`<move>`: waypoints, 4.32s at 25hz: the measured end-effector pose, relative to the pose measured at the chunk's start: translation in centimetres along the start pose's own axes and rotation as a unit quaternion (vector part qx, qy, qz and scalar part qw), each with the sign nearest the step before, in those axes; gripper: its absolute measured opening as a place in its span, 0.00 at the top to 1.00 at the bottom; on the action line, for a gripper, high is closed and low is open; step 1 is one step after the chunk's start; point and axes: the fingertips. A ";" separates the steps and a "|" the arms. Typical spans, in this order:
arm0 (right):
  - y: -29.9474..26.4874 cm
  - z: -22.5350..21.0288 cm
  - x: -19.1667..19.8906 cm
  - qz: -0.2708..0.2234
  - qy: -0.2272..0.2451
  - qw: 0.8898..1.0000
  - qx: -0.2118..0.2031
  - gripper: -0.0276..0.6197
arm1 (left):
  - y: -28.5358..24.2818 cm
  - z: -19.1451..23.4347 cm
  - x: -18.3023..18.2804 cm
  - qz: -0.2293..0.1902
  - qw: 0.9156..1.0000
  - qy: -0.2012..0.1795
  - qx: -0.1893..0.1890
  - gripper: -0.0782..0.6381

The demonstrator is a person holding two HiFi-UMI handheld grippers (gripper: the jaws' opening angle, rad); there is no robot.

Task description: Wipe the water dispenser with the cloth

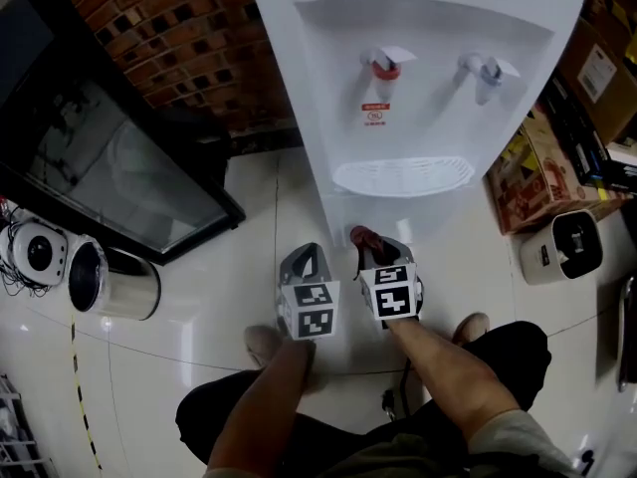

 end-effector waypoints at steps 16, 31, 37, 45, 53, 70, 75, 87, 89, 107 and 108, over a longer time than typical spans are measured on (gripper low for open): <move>-7.2 4.1 0.3 0.033 -0.038 0.999 -0.019 0.85 | -1.5 6.3 3.2 0.028 0.998 0.030 -0.052 0.89; -4.0 -4.6 3.4 0.052 -0.053 0.996 0.044 0.85 | -4.4 -4.7 2.2 0.025 0.999 -0.008 0.047 0.89; -3.1 -6.4 3.8 0.053 -0.059 0.995 0.054 0.85 | -5.2 -7.5 2.1 0.025 0.997 -0.014 0.067 0.89; -1.8 -9.4 4.9 0.055 -0.077 0.993 0.077 0.85 | -6.4 -9.2 1.9 0.027 0.997 -0.010 0.072 0.89; 0.1 -14.8 7.6 0.065 -0.111 0.984 0.121 0.85 | -8.0 -13.3 1.4 0.030 0.995 -0.001 0.099 0.89; 0.7 -19.6 10.5 0.083 -0.150 0.973 0.153 0.85 | -9.2 -18.7 3.2 0.059 0.986 -0.028 0.151 0.89; 1.5 -16.9 11.4 0.085 -0.142 0.976 0.144 0.85 | -7.4 -13.0 4.7 0.066 0.991 -0.023 0.113 0.89; -5.6 1.0 6.9 0.064 -0.045 0.997 -0.025 0.85 | -4.8 5.0 6.4 0.055 0.995 0.071 -0.043 0.89; -7.0 2.9 6.7 0.068 -0.034 0.996 -0.041 0.85 | -5.2 5.2 6.5 0.053 0.995 0.076 -0.042 0.89; -8.7 -3.3 10.8 0.099 -0.097 0.990 0.031 0.85 | -8.2 1.8 9.5 0.100 0.994 0.041 -0.017 0.89; -8.2 -4.5 11.1 0.100 -0.100 0.989 0.041 0.85 | -8.5 0.5 9.3 0.099 0.994 0.037 -0.006 0.89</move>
Point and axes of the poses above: the fingertips, and each gripper's own axes: y backward along the fingers, z to its left, x out of its underside, and after that the axes turned 13 degrees about y, right-handed
